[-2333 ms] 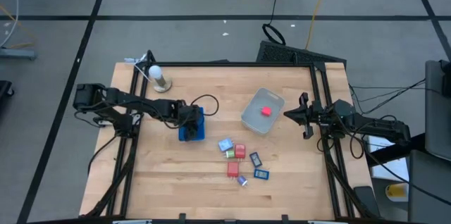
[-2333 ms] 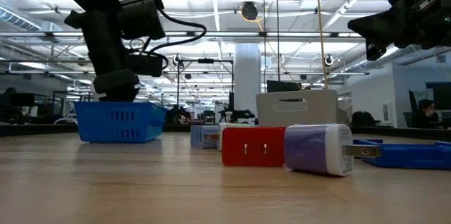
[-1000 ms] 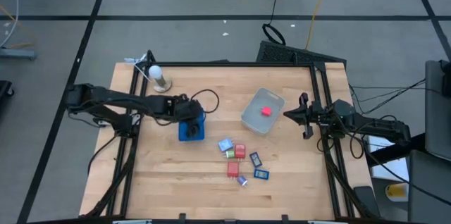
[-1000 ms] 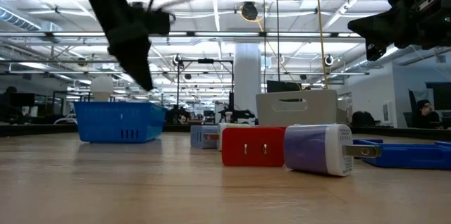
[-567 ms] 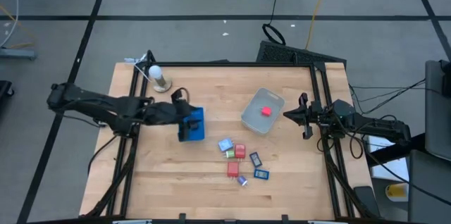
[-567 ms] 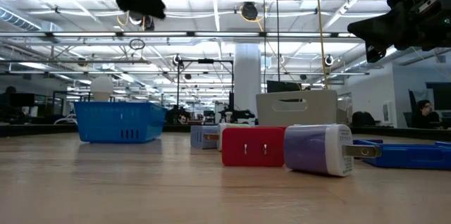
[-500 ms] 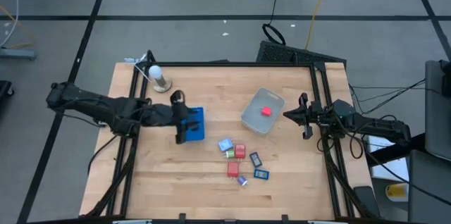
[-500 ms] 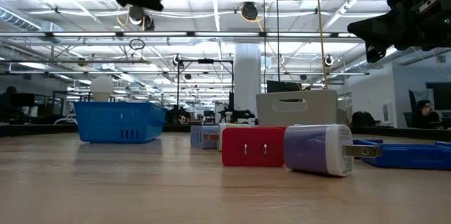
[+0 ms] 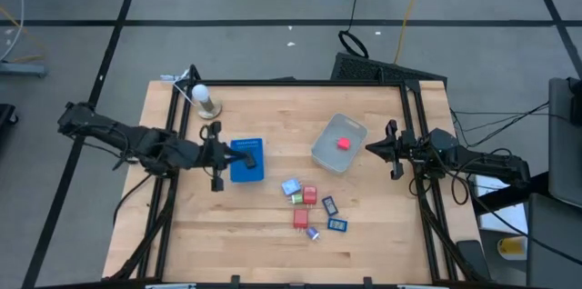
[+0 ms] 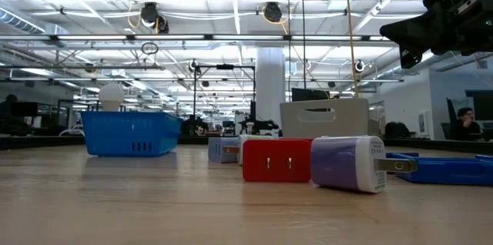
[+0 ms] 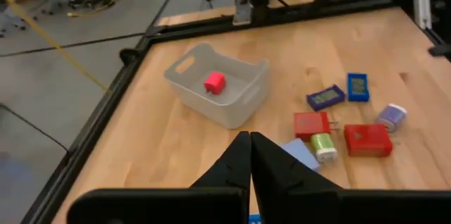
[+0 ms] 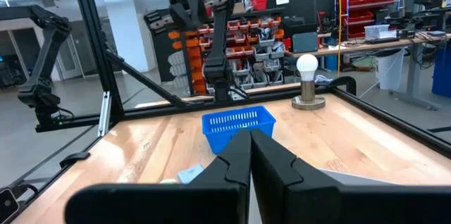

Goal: Pick & Place Office items
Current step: Put the red charger adapter into the gray bin

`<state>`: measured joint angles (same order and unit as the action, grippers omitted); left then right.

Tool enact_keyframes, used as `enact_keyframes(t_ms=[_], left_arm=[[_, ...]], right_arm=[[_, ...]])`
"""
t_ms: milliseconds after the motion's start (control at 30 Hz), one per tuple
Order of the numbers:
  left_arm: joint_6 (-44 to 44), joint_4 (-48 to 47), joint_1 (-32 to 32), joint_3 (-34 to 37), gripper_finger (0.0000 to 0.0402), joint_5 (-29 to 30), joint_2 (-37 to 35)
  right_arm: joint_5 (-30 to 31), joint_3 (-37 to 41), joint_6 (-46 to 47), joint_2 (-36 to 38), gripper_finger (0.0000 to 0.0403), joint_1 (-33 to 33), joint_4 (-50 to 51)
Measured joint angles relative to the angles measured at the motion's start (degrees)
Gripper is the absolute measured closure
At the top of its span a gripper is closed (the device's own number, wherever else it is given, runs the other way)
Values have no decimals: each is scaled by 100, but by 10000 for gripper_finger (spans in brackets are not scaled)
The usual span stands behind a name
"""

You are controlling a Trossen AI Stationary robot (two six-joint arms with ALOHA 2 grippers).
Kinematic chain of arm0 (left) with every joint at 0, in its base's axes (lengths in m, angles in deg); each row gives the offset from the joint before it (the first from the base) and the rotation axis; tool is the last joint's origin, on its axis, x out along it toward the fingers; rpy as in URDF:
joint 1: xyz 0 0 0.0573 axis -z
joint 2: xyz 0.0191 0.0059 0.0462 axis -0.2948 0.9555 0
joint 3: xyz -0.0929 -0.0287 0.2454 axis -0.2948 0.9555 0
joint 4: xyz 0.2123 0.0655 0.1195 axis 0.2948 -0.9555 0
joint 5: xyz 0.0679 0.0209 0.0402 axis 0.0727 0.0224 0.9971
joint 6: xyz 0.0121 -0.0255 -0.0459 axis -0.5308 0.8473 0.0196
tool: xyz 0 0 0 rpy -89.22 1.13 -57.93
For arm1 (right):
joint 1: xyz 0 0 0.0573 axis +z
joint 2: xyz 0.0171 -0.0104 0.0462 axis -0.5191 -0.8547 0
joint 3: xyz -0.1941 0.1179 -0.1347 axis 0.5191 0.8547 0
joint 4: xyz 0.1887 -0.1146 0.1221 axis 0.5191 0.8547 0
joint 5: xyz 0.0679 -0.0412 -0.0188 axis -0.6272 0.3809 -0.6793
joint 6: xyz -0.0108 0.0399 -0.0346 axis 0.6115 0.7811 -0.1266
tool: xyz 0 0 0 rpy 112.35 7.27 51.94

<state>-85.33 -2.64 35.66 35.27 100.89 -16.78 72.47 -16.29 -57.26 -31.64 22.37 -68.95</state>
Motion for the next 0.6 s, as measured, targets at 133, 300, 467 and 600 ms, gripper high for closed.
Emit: enact_keyframes(t_ms=[133,300,467,600], left_arm=[[0,550,-288,575,399,-173,-587],[-159,1618,-577,1643,398,-674,-1443],[-600,2671,-744,2662,397,-1804,-2140],[-382,3261,-982,3273,399,-1982,-2435]], right_arm=[[0,0,-2,0,403,2,0],[0,-2,-6,0,403,1,2],[0,-2,-21,0,403,2,0],[2,-1,-92,0,403,1,-2]])
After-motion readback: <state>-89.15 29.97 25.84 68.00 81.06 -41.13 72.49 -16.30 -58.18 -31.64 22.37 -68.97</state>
